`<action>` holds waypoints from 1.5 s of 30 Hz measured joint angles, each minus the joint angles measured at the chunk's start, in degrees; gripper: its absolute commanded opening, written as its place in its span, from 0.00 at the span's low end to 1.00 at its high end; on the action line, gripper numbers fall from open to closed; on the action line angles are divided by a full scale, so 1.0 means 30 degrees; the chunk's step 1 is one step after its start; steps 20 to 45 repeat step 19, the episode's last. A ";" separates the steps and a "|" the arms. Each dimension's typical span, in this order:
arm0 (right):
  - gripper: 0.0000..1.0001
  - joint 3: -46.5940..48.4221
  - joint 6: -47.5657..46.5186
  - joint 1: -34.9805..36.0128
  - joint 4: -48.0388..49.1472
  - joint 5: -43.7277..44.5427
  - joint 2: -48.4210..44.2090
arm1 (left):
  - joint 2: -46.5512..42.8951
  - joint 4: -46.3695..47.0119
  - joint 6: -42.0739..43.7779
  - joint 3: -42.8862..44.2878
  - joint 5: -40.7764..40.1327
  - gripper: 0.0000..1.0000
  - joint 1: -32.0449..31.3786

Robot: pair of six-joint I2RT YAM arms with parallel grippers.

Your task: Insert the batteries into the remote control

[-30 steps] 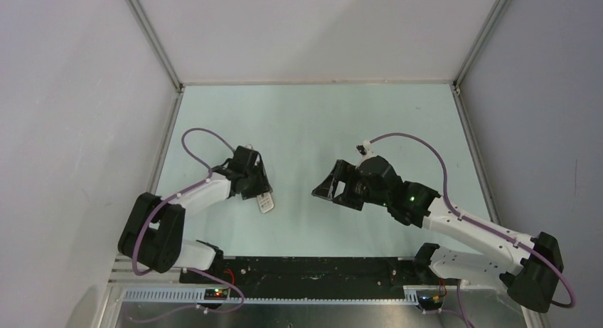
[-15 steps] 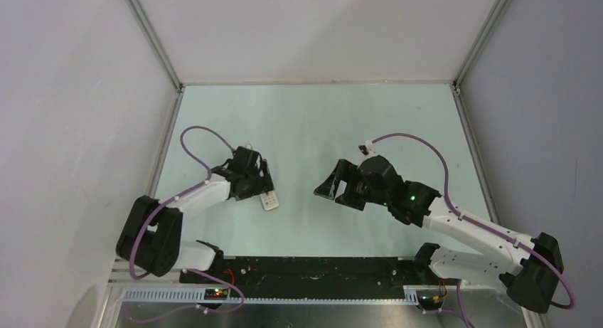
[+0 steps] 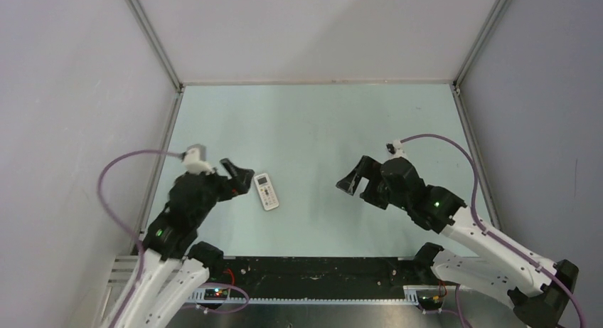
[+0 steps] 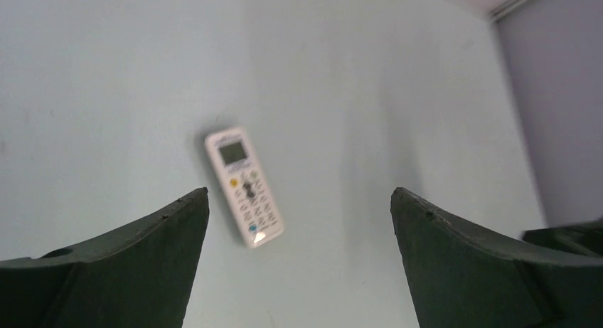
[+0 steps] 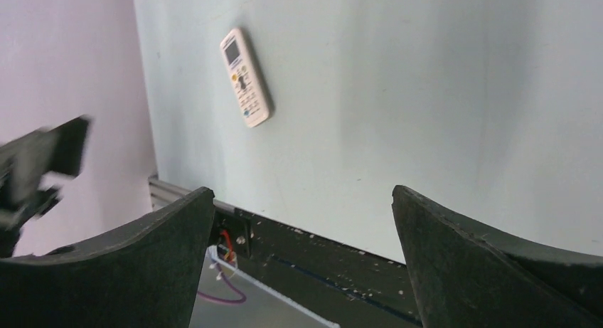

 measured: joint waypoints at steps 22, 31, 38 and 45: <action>0.99 0.1384 -0.1260 0.0211 -0.2040 0.5005 -0.4787 | -0.8801 -0.1967 0.2222 0.1501 -0.1450 1.00 -0.0015; 0.99 0.1384 -0.1260 0.0211 -0.2040 0.5005 -0.4787 | -0.8801 -0.1967 0.2222 0.1501 -0.1450 1.00 -0.0015; 0.99 0.1384 -0.1260 0.0211 -0.2040 0.5005 -0.4787 | -0.8801 -0.1967 0.2222 0.1501 -0.1450 1.00 -0.0015; 0.99 0.1384 -0.1260 0.0211 -0.2040 0.5005 -0.4787 | -0.8801 -0.1967 0.2222 0.1501 -0.1450 1.00 -0.0015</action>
